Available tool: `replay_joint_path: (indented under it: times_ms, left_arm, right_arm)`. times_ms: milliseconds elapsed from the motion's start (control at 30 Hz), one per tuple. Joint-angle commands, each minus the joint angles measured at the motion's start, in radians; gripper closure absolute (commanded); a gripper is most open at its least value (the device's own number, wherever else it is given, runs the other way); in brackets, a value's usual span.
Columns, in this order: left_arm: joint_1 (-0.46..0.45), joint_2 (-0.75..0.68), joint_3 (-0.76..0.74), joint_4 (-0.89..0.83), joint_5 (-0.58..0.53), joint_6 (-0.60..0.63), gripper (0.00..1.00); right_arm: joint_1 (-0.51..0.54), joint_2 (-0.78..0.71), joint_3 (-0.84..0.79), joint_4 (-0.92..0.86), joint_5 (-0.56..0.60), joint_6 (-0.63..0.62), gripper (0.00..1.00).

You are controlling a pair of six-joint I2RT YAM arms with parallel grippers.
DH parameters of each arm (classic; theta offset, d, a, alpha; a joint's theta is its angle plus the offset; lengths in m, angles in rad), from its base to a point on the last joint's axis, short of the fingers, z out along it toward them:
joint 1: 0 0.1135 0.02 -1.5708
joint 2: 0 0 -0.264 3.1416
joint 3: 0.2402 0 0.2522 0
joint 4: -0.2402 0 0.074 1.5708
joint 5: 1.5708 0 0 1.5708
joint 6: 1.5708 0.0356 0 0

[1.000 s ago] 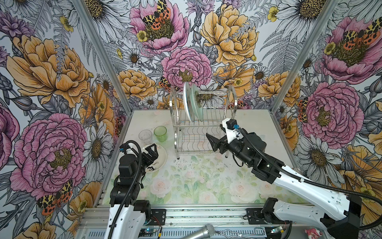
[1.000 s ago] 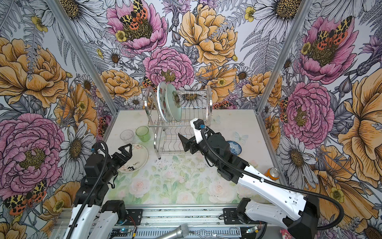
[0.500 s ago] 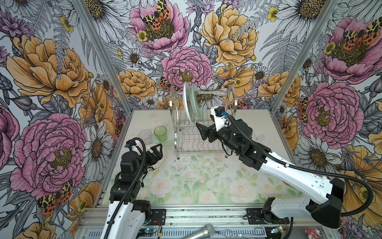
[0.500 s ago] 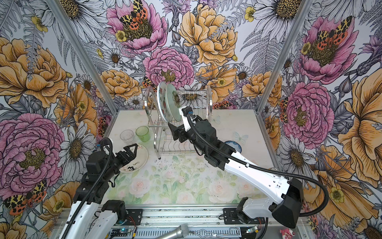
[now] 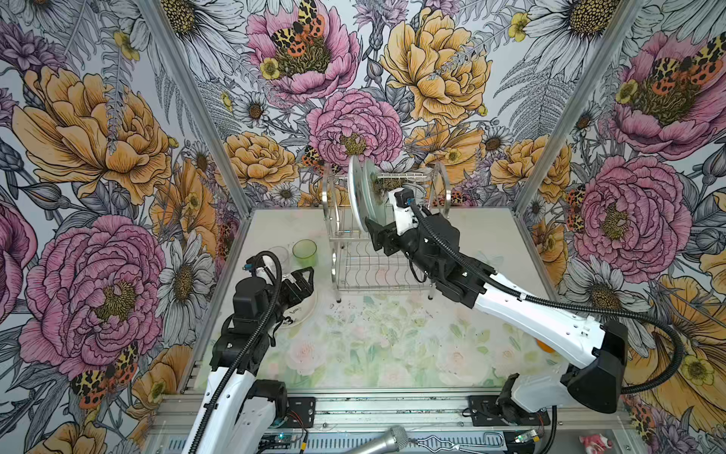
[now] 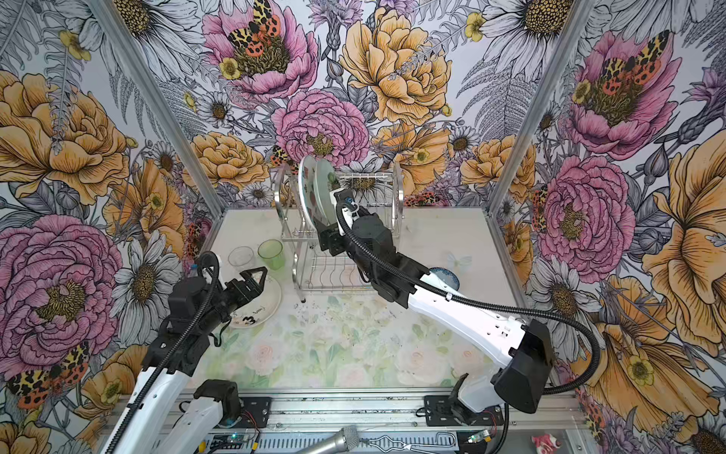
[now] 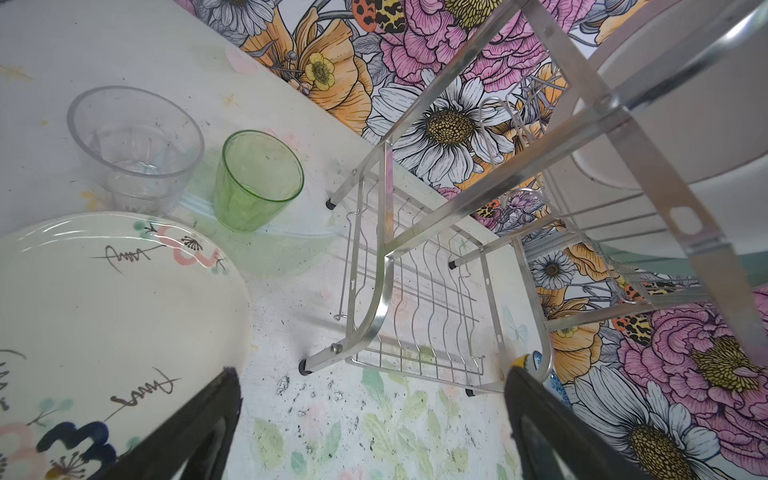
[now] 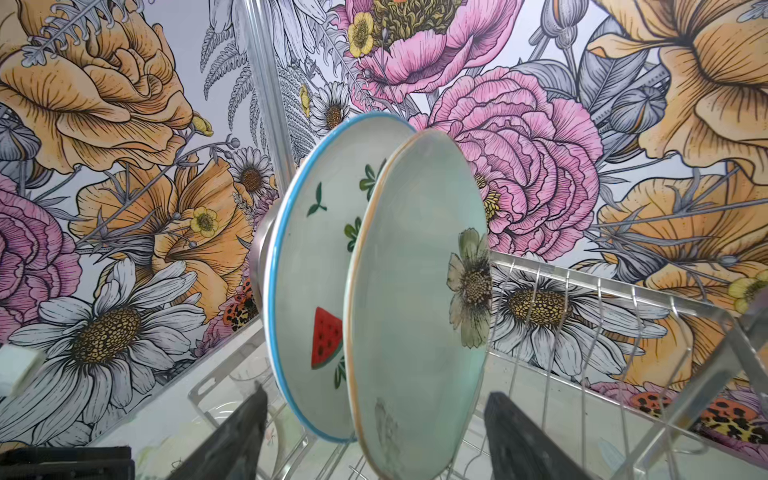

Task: Unload the mixed dishes from the dish rack
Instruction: 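Move the open right gripper toward the pale green daisy plate in the rack, then lower the right gripper fingers over the pale green plate rim and close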

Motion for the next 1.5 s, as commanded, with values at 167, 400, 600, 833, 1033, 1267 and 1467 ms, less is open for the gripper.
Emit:
replay_joint_path:
  times_ms: [167,400,600,833,1033,1267,1467]
  left_arm:
    - [-0.035,0.014,0.037,0.053,-0.057,0.012,0.01]
    - [-0.058,0.043,0.074,0.054,-0.069,0.017,0.01]
    - [-0.059,0.06,0.078,0.055,-0.075,0.02,0.01]
    - [-0.058,0.067,0.068,0.057,-0.082,0.015,0.01]
    - [-0.058,0.074,0.061,0.06,-0.085,0.014,0.01]
    - [-0.056,0.075,0.052,0.06,-0.087,0.01,0.01]
    - [-0.048,0.083,0.051,0.061,-0.084,0.004,0.01]
  right_arm:
    - [-0.011,0.056,0.077,-0.003,0.064,-0.065,0.18]
    - [-0.017,0.085,0.093,-0.003,0.122,-0.091,0.22]
    - [-0.034,0.111,0.113,-0.003,0.119,-0.092,0.27]
    - [-0.047,0.141,0.13,-0.003,0.121,-0.086,0.28]
    - [-0.049,0.178,0.156,-0.003,0.123,-0.088,0.33]
    - [-0.05,0.194,0.167,0.003,0.127,-0.088,0.41]
    - [-0.049,0.189,0.162,0.011,0.126,-0.08,0.48]
